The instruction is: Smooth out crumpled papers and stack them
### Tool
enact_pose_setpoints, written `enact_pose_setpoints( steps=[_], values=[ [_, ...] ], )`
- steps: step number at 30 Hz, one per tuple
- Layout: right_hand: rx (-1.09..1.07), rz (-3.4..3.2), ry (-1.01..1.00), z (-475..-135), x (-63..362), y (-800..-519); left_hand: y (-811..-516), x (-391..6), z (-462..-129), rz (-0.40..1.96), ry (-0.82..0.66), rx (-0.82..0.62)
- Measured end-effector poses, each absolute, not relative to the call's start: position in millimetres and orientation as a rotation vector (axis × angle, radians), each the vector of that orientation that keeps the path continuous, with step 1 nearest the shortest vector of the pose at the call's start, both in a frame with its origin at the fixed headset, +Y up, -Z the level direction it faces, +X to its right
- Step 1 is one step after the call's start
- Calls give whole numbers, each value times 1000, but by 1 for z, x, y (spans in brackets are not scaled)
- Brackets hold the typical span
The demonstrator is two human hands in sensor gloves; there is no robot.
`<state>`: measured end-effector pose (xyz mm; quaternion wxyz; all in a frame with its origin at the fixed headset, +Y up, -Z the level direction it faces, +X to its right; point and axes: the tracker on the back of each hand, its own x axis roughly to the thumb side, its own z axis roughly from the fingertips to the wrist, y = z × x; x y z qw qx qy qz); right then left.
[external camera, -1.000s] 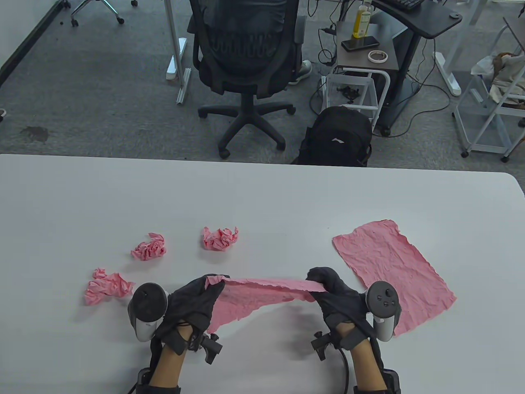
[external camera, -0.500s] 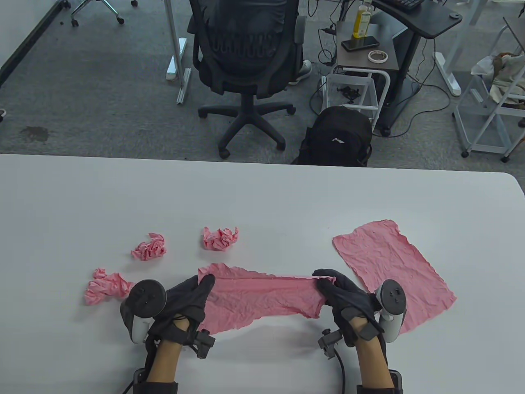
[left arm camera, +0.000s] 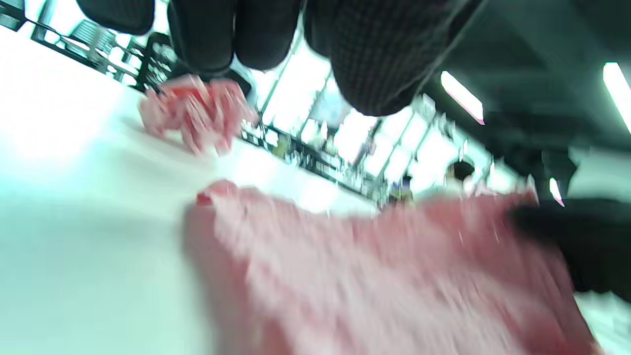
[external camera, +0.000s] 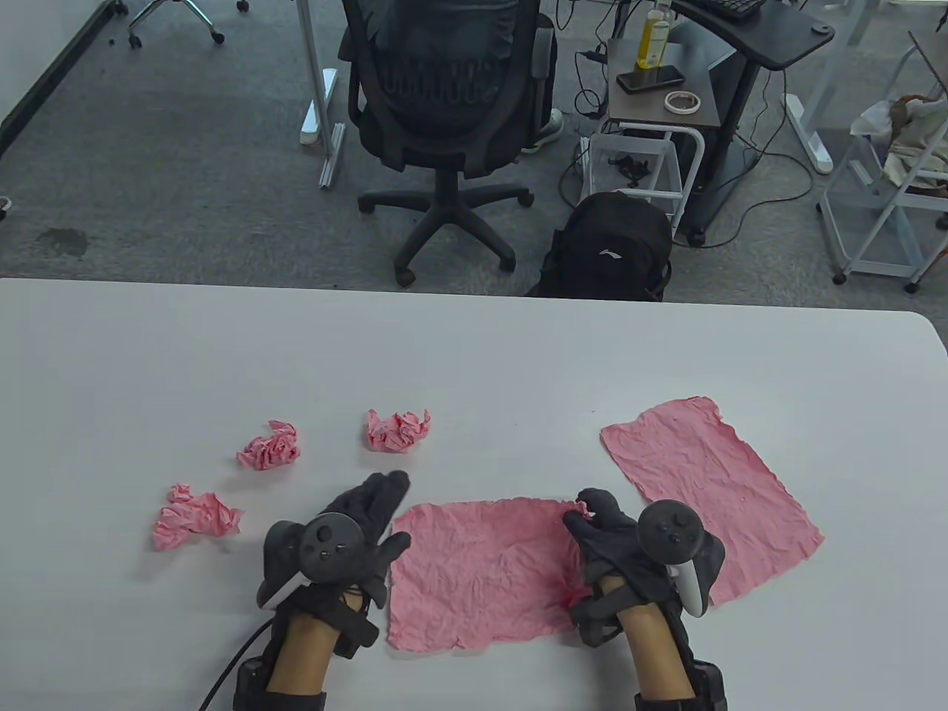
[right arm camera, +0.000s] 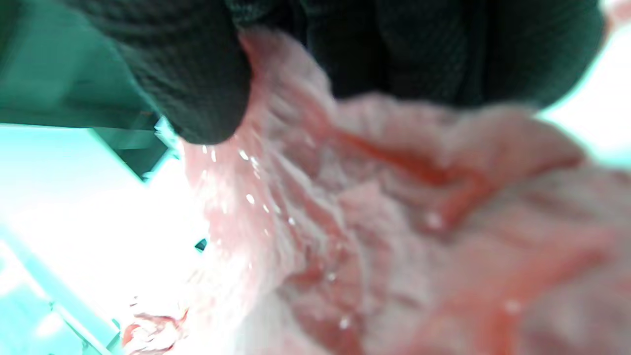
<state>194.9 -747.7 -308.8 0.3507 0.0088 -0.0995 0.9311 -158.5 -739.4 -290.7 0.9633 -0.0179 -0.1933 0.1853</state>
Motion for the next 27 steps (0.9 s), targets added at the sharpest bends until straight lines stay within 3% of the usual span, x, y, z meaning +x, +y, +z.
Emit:
enact_pose_setpoints(
  steps=[4,9,10,12,15,17,18,19,21,23,27],
  values=[
    [238,2368,-401,-294,179,-723,-762,-124,-289,188,-446,-234],
    [517,2495,-415,-282,138,-721,-773,-124,-291,78,-401,-379],
    [579,2511,-363,-282,129,-725,-775,-126,-292,73,-399,-396],
    [747,2596,-54,-282,97,-742,-777,-134,-295,113,-378,-455],
    [780,2776,288,-280,73,-764,-779,-141,-295,153,-338,-524],
    [761,2844,330,-284,71,-768,-777,-147,-296,147,-311,-531],
    [705,2848,233,-291,77,-766,-777,-150,-297,138,-298,-540],
    [532,2893,209,-297,88,-766,-777,-153,-296,139,-285,-553],
    [326,2898,380,-305,109,-770,-779,-155,-296,170,-281,-552],
    [150,2796,403,-307,131,-771,-778,-154,-297,167,-280,-563],
    [-4,2778,565,-303,161,-771,-777,-150,-302,129,-299,-601]
  ],
)
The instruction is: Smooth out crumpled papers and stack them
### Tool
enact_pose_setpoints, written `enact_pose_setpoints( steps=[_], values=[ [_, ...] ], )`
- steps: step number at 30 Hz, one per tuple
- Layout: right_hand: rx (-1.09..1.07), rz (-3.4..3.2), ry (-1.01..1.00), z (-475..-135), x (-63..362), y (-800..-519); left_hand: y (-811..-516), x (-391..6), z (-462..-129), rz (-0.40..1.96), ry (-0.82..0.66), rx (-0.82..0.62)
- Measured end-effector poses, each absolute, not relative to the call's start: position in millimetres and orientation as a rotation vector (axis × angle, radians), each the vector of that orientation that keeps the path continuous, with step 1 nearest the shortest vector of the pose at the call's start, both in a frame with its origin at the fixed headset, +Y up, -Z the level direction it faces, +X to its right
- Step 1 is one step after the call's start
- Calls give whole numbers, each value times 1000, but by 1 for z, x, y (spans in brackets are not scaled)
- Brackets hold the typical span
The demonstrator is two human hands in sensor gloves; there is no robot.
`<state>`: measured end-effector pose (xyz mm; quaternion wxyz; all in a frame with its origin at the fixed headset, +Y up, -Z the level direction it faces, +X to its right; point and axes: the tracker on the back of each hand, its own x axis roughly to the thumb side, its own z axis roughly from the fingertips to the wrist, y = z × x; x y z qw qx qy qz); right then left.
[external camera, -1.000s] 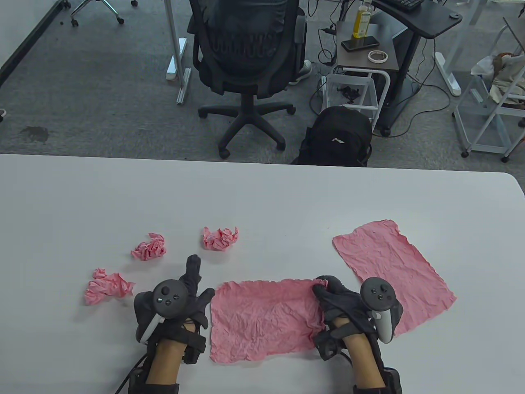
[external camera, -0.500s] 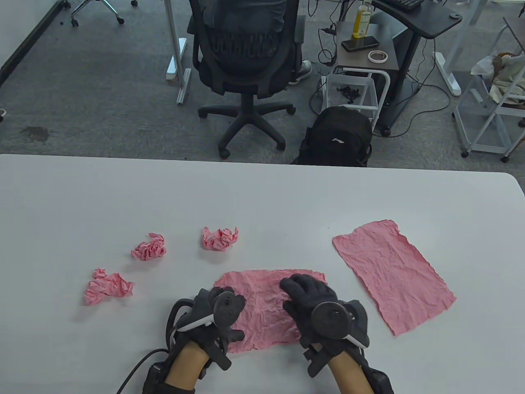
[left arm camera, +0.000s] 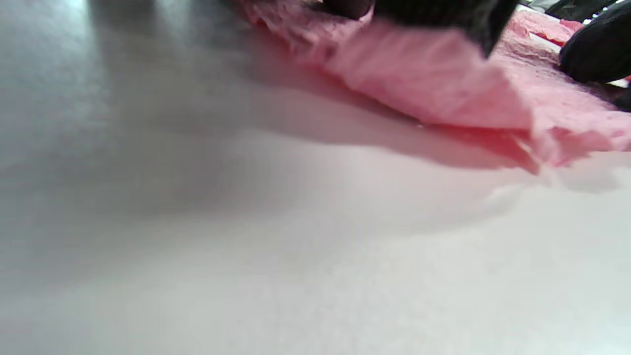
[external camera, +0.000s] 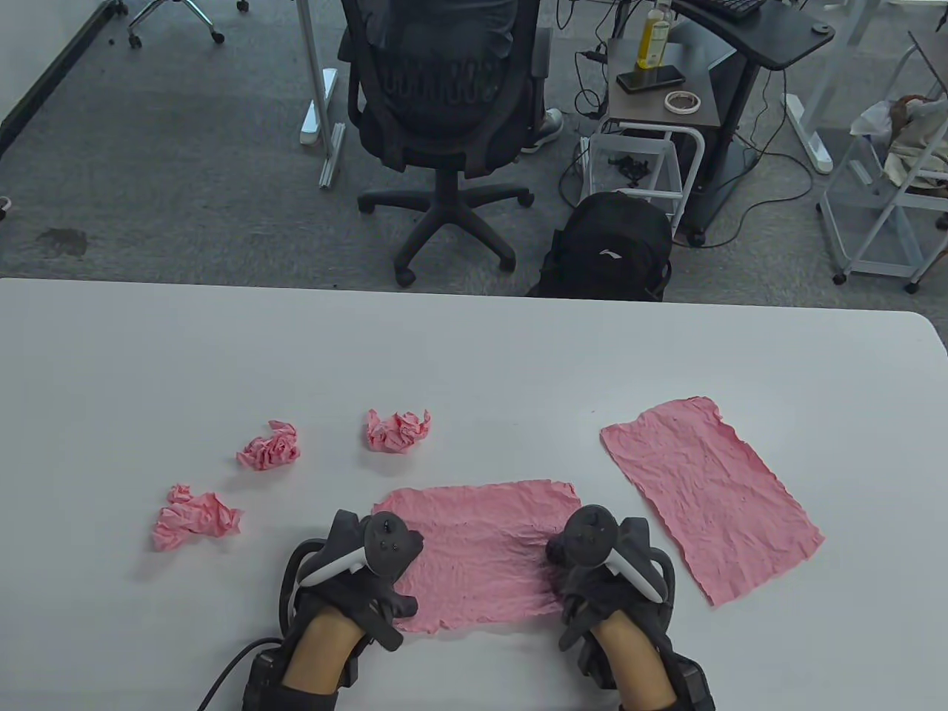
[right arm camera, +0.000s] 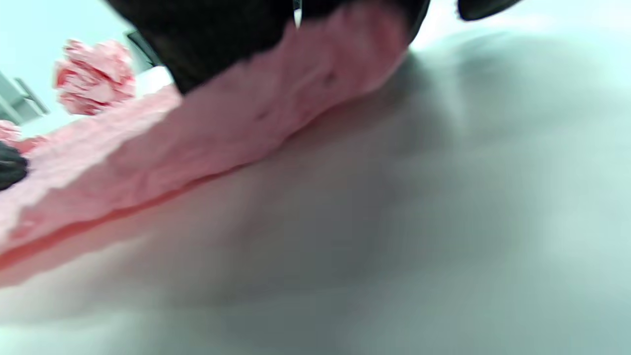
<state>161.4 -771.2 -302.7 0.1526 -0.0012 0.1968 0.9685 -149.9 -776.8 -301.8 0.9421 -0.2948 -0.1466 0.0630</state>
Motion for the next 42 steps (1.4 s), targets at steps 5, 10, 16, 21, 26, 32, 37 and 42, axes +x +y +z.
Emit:
enact_pose_setpoints(
  steps=[5,10,16,21,26,32,37,42],
  values=[
    [-57,2716,663,-306,177,-771,-779,-154,-301,117,-360,-620],
    [191,2817,209,-301,150,-752,-780,-157,-299,141,-370,-601],
    [485,2856,318,-297,80,-762,-780,-154,-295,135,-408,-597],
    [405,2874,513,-313,74,-782,-780,-151,-291,127,-429,-601],
    [78,2772,499,-335,132,-788,-780,-152,-291,141,-422,-601],
    [51,2793,376,-327,146,-778,-780,-151,-289,136,-419,-593],
    [553,2877,269,-289,70,-753,-780,-153,-294,134,-374,-575],
    [671,2810,628,-283,38,-778,-782,-156,-293,167,-368,-573]
  ],
)
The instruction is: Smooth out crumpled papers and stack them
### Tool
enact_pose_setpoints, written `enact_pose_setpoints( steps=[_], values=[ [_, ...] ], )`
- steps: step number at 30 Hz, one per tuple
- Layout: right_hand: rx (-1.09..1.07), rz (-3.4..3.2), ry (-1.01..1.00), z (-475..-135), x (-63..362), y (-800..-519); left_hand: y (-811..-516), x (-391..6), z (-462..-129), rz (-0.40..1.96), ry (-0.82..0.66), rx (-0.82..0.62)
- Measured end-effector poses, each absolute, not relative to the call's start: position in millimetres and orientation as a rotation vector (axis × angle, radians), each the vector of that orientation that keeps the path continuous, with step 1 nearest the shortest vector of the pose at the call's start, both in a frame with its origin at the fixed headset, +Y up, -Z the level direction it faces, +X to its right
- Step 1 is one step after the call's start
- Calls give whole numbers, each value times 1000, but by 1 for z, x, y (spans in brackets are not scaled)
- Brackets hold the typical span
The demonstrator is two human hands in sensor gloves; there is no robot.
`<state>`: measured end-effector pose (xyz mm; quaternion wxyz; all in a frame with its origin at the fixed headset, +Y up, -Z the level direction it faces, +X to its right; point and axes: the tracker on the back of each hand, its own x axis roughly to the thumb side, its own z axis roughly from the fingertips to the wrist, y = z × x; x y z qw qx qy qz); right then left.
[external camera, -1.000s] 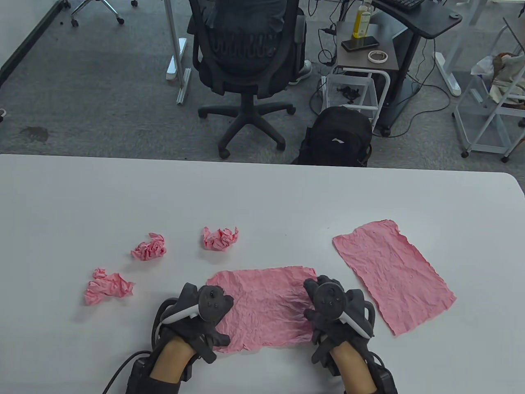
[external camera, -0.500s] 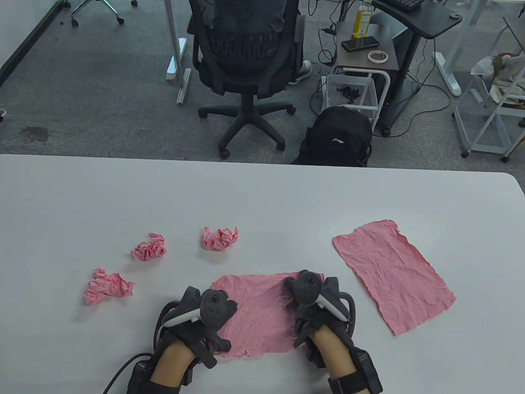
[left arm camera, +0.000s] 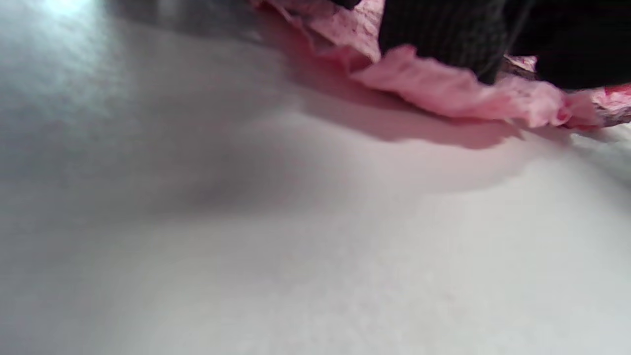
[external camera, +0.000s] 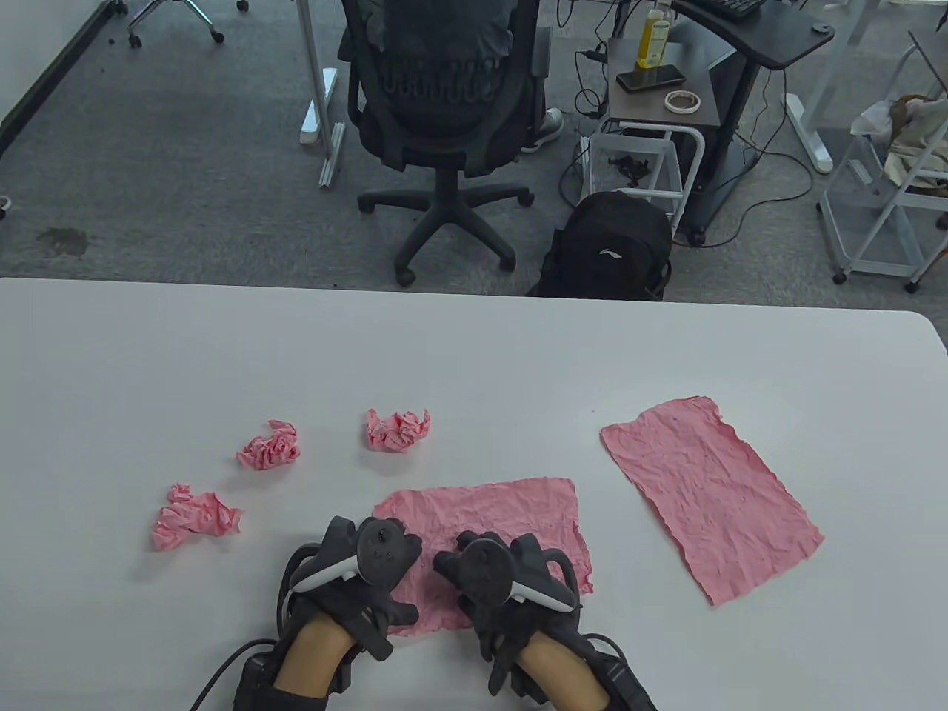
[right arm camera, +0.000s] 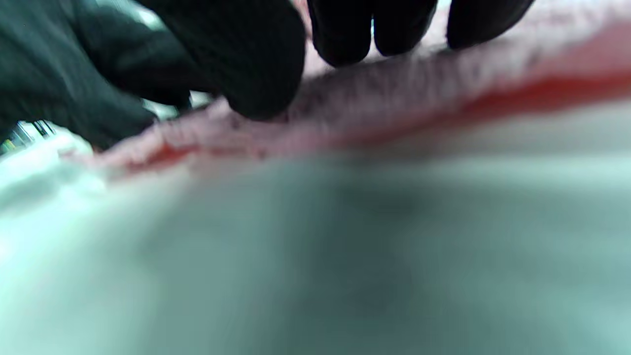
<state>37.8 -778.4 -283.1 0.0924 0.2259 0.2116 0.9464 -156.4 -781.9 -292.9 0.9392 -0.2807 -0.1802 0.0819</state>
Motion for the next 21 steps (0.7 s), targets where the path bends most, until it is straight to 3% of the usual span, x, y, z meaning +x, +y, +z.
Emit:
enact_pose_setpoints(
  steps=[2,9,12,14,18,21],
  values=[
    [644,2758,658,-290,53,-778,-782,-157,-293,165,-368,-574],
    [57,2746,668,-302,141,-774,-783,-160,-292,184,-378,-601],
    [4,2779,616,-299,149,-772,-783,-162,-291,194,-379,-609],
    [54,2838,516,-297,140,-767,-783,-161,-291,188,-383,-615],
    [489,2885,265,-283,90,-753,-783,-162,-292,198,-386,-619],
    [786,2853,343,-270,44,-758,-783,-163,-292,195,-385,-620]
  ],
)
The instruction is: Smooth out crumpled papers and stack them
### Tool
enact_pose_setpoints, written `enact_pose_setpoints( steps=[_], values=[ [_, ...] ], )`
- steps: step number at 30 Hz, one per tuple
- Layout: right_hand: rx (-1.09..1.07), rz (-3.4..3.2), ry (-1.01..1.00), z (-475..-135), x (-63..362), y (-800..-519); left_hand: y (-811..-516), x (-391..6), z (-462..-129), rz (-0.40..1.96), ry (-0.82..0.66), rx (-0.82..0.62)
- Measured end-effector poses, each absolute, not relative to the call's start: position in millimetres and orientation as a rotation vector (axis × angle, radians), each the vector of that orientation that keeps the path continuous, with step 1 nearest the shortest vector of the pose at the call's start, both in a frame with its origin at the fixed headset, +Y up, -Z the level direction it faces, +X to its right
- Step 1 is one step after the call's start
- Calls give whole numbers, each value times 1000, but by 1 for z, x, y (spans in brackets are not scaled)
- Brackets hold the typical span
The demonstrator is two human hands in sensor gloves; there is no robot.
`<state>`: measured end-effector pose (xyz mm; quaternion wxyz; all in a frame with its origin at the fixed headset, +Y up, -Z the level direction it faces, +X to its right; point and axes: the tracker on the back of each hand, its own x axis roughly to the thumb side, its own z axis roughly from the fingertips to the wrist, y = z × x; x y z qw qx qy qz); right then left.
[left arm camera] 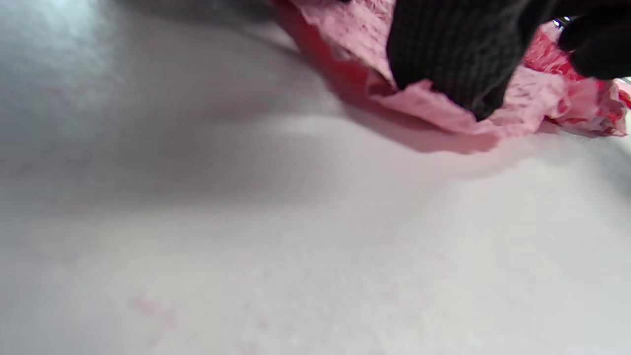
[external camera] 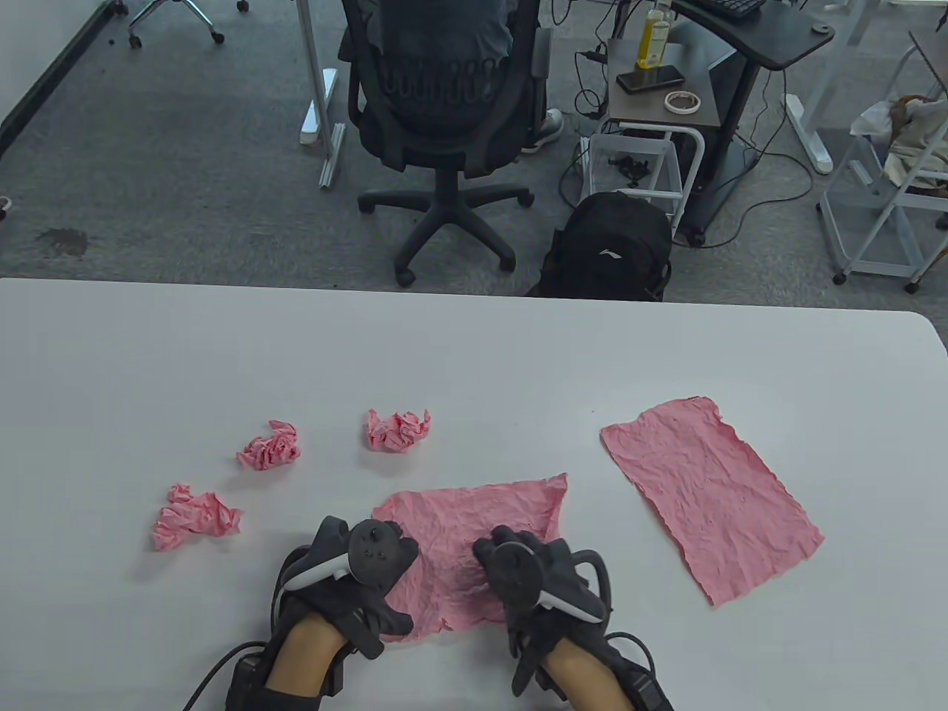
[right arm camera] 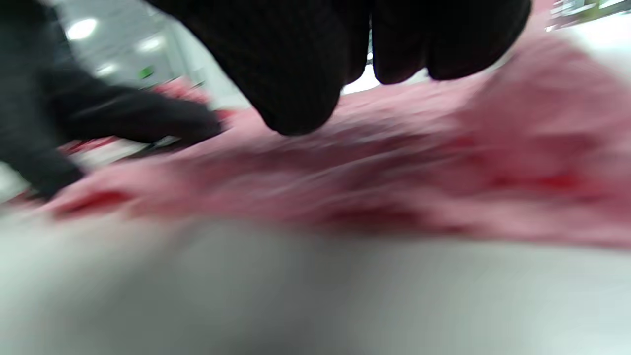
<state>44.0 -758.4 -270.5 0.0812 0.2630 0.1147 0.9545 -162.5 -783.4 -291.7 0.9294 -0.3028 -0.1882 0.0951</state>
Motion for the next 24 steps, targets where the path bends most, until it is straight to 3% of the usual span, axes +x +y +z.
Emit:
enact_pose_setpoints(
  steps=[2,12,16,18,20,24],
  values=[
    [897,2821,448,-270,37,-765,-783,-163,-291,199,-382,-617],
    [165,2706,789,-298,150,-775,-784,-165,-293,206,-389,-626],
    [-61,2773,759,-298,173,-772,-784,-165,-292,216,-392,-630],
    [-104,2783,687,-299,178,-769,-784,-165,-293,211,-397,-633],
    [-16,2783,497,-302,181,-762,-785,-166,-292,225,-406,-631],
    [-68,2728,85,-300,180,-742,-783,-166,-293,222,-414,-633]
  ],
)
